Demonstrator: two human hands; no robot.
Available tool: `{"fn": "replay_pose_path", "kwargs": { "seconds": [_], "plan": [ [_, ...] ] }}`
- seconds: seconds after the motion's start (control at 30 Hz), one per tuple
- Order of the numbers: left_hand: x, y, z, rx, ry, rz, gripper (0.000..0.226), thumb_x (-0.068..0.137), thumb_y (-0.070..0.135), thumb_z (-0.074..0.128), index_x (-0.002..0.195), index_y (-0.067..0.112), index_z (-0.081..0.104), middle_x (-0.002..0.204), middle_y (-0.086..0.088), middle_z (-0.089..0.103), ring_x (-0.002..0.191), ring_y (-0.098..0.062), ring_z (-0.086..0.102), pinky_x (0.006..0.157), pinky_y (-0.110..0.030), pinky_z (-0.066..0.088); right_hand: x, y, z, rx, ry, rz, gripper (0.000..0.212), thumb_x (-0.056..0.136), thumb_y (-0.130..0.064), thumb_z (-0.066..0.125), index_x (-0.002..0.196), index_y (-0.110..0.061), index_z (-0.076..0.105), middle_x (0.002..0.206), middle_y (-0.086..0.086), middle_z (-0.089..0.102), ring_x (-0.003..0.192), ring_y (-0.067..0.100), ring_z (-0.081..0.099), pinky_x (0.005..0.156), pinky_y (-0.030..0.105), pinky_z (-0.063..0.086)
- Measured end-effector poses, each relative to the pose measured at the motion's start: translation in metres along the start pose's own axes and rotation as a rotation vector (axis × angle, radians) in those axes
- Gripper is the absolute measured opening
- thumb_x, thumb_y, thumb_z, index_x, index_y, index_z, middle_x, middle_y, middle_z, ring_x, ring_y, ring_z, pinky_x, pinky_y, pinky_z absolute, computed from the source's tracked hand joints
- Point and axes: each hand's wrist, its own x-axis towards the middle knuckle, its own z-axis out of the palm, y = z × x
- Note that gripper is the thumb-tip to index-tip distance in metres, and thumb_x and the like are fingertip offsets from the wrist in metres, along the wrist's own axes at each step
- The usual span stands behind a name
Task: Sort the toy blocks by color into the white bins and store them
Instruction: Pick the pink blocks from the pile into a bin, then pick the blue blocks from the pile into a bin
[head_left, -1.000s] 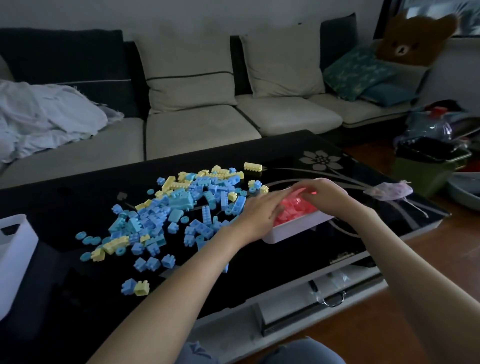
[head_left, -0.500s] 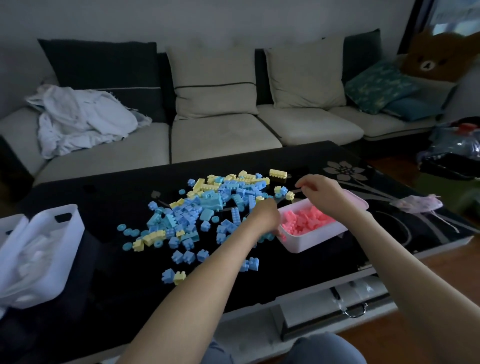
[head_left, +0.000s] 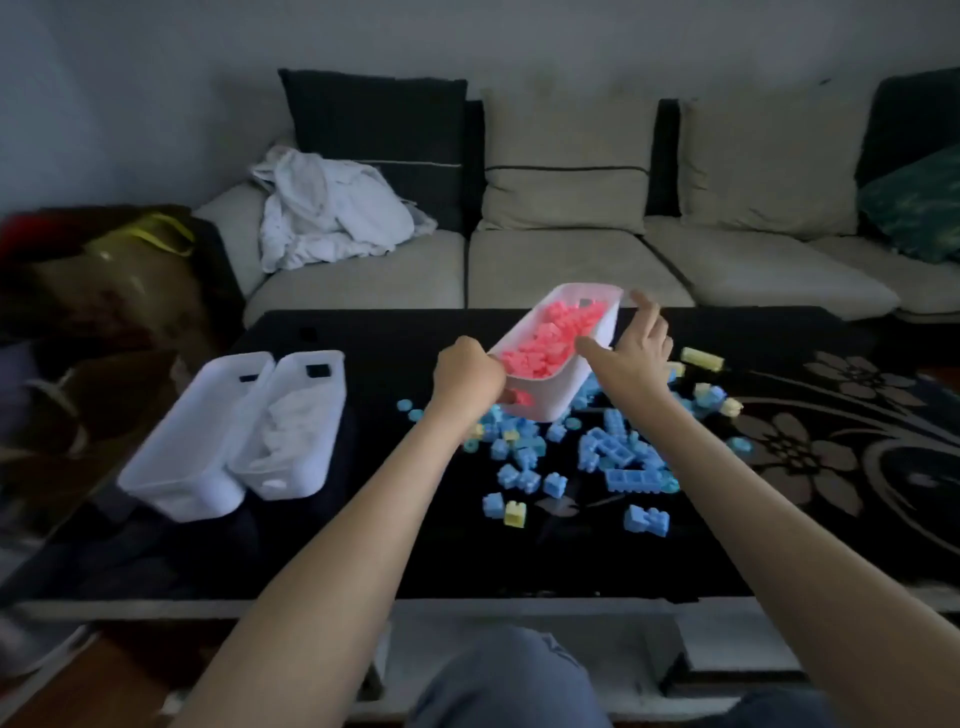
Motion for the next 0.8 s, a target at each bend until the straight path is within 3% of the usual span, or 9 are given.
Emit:
{"fn": "replay_pose_path", "kwargs": {
  "seconds": [0.1,0.17,0.2,0.27,0.37,0.47,0.57,0.7,0.8],
  "plan": [
    [0.004,-0.036,-0.05,0.054,0.121,-0.072,0.021,0.085,0.008,0.042,0.099,-0.002,0.052,0.103,-0.021,0.061,0.081,-0.039,0.068,0.072,-0.047,0.058,-0.023,-0.03,0.056,0.327,-0.33,0.147,0.087,0.083,-0.037,0.064,0.147,-0.024,0.007,0.145,0.014,0.028,0.128,0.035,0.037,0.101,0.049,0.038],
    [-0.002,-0.054,-0.078,0.123,0.191,-0.093,0.025,0.088,0.01,0.041,0.108,-0.002,0.052,0.103,-0.02,0.064,0.085,-0.036,0.067,0.075,-0.044,0.057,-0.041,-0.045,0.086,0.413,-0.553,0.245,0.081,0.087,-0.043,0.058,0.146,-0.032,0.004,0.135,0.012,0.04,0.105,0.035,0.056,0.077,0.043,0.052],
    [-0.005,-0.063,-0.09,0.165,0.223,-0.102,0.029,0.091,0.011,0.041,0.113,-0.003,0.052,0.104,-0.02,0.065,0.088,-0.034,0.067,0.074,-0.04,0.056,-0.049,-0.052,0.098,0.446,-0.649,0.302,0.076,0.088,-0.044,0.056,0.146,-0.033,0.007,0.13,0.012,0.042,0.092,0.034,0.061,0.064,0.038,0.054],
    [-0.015,-0.08,-0.109,0.249,0.274,-0.111,0.032,0.095,0.015,0.04,0.119,-0.002,0.052,0.104,-0.015,0.065,0.089,-0.028,0.064,0.065,-0.031,0.047,-0.06,-0.062,0.118,0.528,-0.804,0.379,0.062,0.09,-0.042,0.052,0.142,-0.027,0.023,0.128,0.016,0.046,0.077,0.034,0.064,0.053,0.032,0.054],
    [-0.034,-0.101,-0.124,0.354,0.256,-0.106,0.032,0.098,0.019,0.038,0.121,0.0,0.051,0.088,-0.003,0.056,0.071,-0.015,0.05,0.053,-0.023,0.033,-0.069,-0.063,0.133,0.569,-0.999,0.434,0.04,0.093,-0.036,0.05,0.129,-0.018,0.046,0.12,0.017,0.054,0.088,0.033,0.064,0.062,0.034,0.058],
    [-0.039,-0.114,-0.124,0.342,0.185,-0.092,0.026,0.097,0.022,0.038,0.109,0.004,0.051,0.076,0.0,0.053,0.068,-0.015,0.053,0.055,-0.027,0.038,-0.071,-0.051,0.141,0.551,-1.09,0.505,0.034,0.094,-0.033,0.05,0.122,-0.016,0.055,0.114,0.02,0.059,0.079,0.031,0.065,0.077,0.037,0.057],
    [-0.036,-0.117,-0.124,0.296,0.151,-0.085,0.016,0.094,0.024,0.039,0.091,0.011,0.047,0.074,-0.002,0.055,0.068,-0.015,0.056,0.059,-0.029,0.044,-0.069,-0.047,0.145,0.553,-1.08,0.539,0.027,0.094,-0.028,0.047,0.115,-0.016,0.058,0.114,0.018,0.059,0.072,0.027,0.065,0.071,0.034,0.057],
    [-0.03,-0.128,-0.13,0.266,0.164,-0.066,0.014,0.092,0.021,0.04,0.085,0.012,0.048,0.071,-0.003,0.056,0.063,-0.017,0.055,0.054,-0.027,0.044,-0.071,-0.049,0.157,0.474,-1.066,0.423,0.029,0.09,-0.014,0.046,0.116,-0.012,0.059,0.107,0.016,0.062,0.079,0.024,0.064,0.069,0.031,0.057],
    [-0.028,-0.14,-0.143,0.386,0.273,-0.023,0.019,0.095,0.016,0.038,0.08,0.013,0.049,0.066,0.002,0.049,0.068,-0.017,0.051,0.055,-0.025,0.037,-0.078,-0.056,0.169,0.412,-1.047,0.314,0.023,0.09,-0.009,0.046,0.105,-0.015,0.062,0.098,0.013,0.067,0.083,0.023,0.063,0.077,0.032,0.056]
  ]
}}
